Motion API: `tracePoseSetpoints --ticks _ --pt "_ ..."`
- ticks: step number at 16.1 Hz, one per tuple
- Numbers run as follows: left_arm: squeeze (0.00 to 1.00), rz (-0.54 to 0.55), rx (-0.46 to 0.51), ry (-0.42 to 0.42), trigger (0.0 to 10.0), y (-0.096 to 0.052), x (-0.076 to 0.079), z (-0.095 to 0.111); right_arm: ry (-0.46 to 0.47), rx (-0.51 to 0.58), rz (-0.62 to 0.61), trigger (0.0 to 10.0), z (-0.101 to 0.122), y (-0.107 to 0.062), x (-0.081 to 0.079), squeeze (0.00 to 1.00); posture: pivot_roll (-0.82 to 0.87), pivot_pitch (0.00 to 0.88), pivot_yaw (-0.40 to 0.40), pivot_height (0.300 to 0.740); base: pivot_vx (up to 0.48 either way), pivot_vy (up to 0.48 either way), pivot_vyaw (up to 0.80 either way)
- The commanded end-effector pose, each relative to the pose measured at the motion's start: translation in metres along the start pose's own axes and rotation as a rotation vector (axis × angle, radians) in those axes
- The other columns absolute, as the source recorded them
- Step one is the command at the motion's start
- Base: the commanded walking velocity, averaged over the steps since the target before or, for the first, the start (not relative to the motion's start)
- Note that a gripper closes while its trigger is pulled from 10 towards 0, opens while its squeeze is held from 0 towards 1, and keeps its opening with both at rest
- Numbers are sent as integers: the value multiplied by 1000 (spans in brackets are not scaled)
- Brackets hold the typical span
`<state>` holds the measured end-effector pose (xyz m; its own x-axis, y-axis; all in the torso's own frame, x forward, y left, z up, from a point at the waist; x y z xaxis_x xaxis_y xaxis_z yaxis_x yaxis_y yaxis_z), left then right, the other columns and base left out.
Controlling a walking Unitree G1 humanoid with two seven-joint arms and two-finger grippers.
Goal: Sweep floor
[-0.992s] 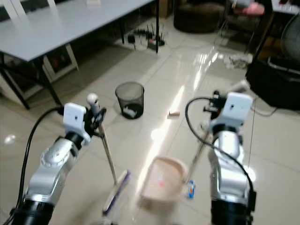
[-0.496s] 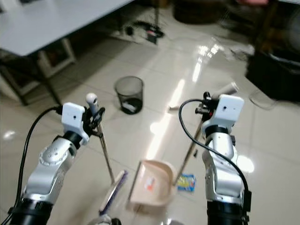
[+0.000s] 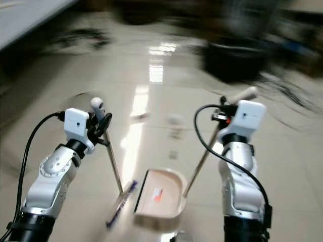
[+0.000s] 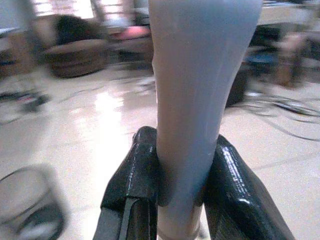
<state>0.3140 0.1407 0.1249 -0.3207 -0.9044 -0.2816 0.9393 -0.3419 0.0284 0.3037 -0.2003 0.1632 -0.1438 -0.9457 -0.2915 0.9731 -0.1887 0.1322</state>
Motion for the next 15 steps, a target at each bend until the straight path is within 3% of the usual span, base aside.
tracePoseSetpoints --ticks 1,3,8,9,11,14,15 --pt "0 -15 61 -8 10000 1 4 12 -1 32 -12 10000 6 -3 4 0 -41 63 40 740 368 0 -800" --pt "0 -28 52 -5 10000 0 7 9 -6 22 -25 10000 4 -4 8 0 -44 54 41 740 366 0 -800" --pt "0 52 73 21 10000 2 -5 17 -44 22 86 10000 8 5 -7 0 -33 74 15 740 366 0 0" --pt "0 54 69 20 10000 0 -5 16 -93 13 105 10000 7 5 -10 0 -32 74 16 740 364 0 0" --pt "0 44 63 19 10000 -1 -1 14 -126 -18 121 10000 0 2 -12 0 -30 79 18 740 368 0 800" --pt "0 36 53 28 10000 -3 -1 13 -50 -42 128 10000 -6 -3 -12 0 -26 77 19 740 231 0 267" --pt "0 42 49 30 10000 -3 -2 13 -63 -44 128 10000 -7 -2 -11 0 -25 82 17 740 0 0 0"
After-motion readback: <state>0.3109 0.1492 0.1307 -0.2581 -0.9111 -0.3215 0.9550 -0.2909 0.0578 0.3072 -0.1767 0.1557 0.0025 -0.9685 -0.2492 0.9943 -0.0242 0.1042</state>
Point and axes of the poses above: a point about 5 cm out from each wrist's last joint towards the gripper, its own y axis pointing out of the wrist towards the gripper, its own z axis along the axis of the wrist's last joint, x = y × z, the point moved 2 cm from there along y, pointing out of the wrist towards the gripper, and after that the axes turned 12 degrees about y, right-handed, at the moved point
